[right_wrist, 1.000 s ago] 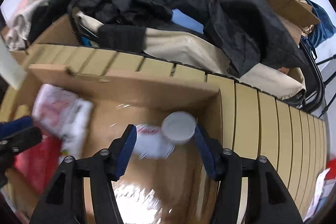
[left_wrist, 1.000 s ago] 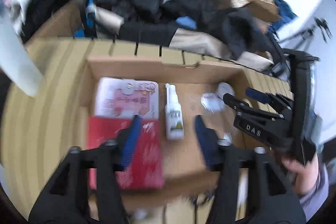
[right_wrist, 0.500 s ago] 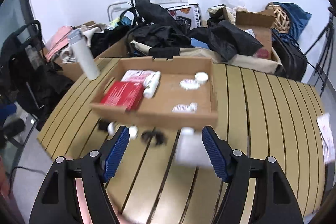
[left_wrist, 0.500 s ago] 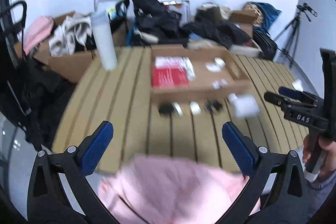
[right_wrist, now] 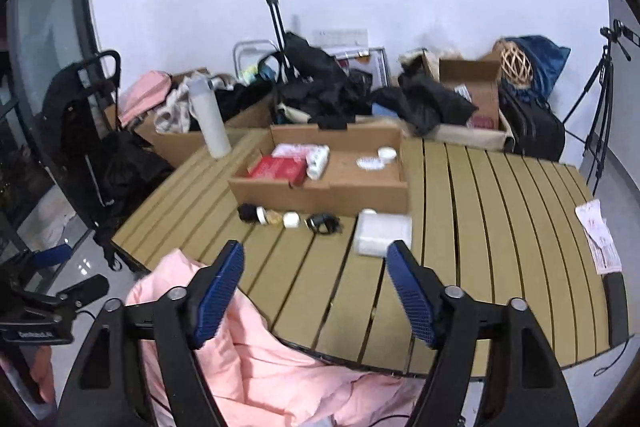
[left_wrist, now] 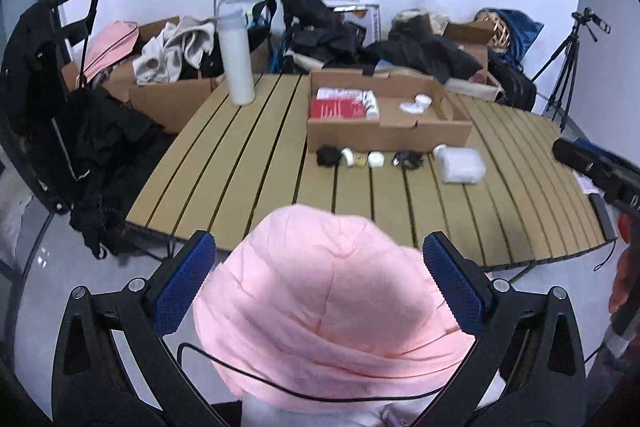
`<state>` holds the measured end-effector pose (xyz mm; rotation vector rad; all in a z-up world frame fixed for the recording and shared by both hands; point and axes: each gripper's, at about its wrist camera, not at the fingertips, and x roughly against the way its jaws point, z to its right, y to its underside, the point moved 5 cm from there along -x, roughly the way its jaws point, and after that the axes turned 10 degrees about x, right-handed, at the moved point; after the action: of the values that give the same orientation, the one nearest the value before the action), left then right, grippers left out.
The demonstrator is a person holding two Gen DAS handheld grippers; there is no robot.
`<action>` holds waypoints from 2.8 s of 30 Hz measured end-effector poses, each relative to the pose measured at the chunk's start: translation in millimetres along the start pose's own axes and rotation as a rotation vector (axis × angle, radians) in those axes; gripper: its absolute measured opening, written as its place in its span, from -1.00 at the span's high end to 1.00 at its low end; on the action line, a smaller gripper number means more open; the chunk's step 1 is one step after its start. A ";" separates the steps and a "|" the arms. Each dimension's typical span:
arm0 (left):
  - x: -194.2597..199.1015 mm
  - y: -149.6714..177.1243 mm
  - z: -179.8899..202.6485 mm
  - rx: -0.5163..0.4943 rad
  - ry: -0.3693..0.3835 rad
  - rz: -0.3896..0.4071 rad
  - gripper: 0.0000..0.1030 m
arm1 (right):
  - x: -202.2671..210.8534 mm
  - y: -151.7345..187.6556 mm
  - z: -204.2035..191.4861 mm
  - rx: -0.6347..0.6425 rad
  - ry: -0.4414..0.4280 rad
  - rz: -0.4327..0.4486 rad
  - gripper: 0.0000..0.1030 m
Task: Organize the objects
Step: 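Grasp the black item on the table with the right tool, then drop the black item into the cardboard tray and open the right tool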
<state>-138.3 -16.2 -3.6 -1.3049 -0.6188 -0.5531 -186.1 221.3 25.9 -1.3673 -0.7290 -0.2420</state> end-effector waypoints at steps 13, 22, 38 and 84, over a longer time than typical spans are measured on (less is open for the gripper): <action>-72.8 15.4 -27.3 -0.001 0.044 -0.024 -1.00 | -69.6 49.2 14.8 -0.113 -0.020 -0.115 -0.60; -154.2 -22.0 -46.6 0.050 0.098 -0.103 -1.00 | -131.4 74.2 1.4 -0.077 -0.083 -0.200 -0.59; -302.2 -50.5 6.7 -0.077 0.239 -0.300 0.32 | -237.1 19.4 -33.8 0.107 -0.279 -0.193 -0.18; -422.1 -180.0 139.7 0.011 0.133 -0.430 0.10 | -406.5 -107.0 150.1 -0.373 -0.221 -0.336 0.78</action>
<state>-580.1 100.5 -149.2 -1.1160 -0.7947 -0.9780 -604.7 238.0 -128.0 -1.6359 -1.1428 -0.5181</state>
